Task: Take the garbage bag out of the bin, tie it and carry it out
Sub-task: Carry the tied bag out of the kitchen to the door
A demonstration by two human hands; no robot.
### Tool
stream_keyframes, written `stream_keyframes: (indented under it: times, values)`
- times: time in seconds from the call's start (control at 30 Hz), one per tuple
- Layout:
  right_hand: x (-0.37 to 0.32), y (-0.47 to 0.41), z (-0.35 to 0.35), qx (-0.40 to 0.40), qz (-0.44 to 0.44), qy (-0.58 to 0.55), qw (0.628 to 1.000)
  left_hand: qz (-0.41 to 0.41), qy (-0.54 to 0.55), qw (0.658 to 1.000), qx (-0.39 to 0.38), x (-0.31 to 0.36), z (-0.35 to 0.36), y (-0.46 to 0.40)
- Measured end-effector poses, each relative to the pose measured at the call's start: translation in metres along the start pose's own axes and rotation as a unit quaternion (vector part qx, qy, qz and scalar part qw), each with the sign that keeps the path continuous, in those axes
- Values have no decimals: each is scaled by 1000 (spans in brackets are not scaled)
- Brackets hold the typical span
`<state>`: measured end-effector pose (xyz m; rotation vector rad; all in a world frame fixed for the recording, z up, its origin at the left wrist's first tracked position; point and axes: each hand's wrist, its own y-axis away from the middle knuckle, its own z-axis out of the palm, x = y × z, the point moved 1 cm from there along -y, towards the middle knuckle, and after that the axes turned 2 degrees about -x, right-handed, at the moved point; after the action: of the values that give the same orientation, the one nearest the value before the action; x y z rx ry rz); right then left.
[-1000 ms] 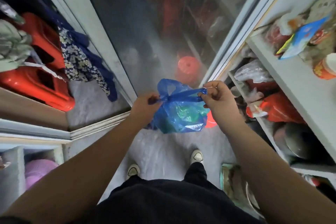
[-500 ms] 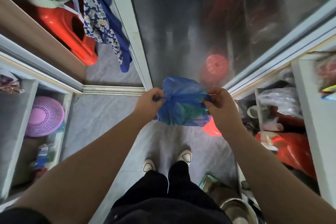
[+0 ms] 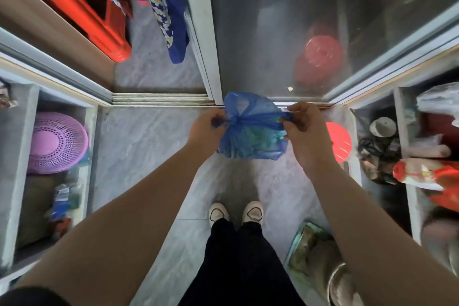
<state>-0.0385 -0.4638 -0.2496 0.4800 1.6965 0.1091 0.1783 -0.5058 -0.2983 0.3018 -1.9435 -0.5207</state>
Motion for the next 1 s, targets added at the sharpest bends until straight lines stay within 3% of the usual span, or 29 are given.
stream_keyframes:
  times: [0.33, 0.6, 1.0]
  values:
    - [146, -86, 55, 15, -3, -10, 1000, 14, -40, 998, 42, -134, 42, -105]
    - [275, -154, 96, 3, -37, 7, 999, 71, -70, 995, 10, -259, 70, -194]
    - [379, -249, 139, -24, -136, 29, 990, 174, -111, 978, -7, -351, 87, -315]
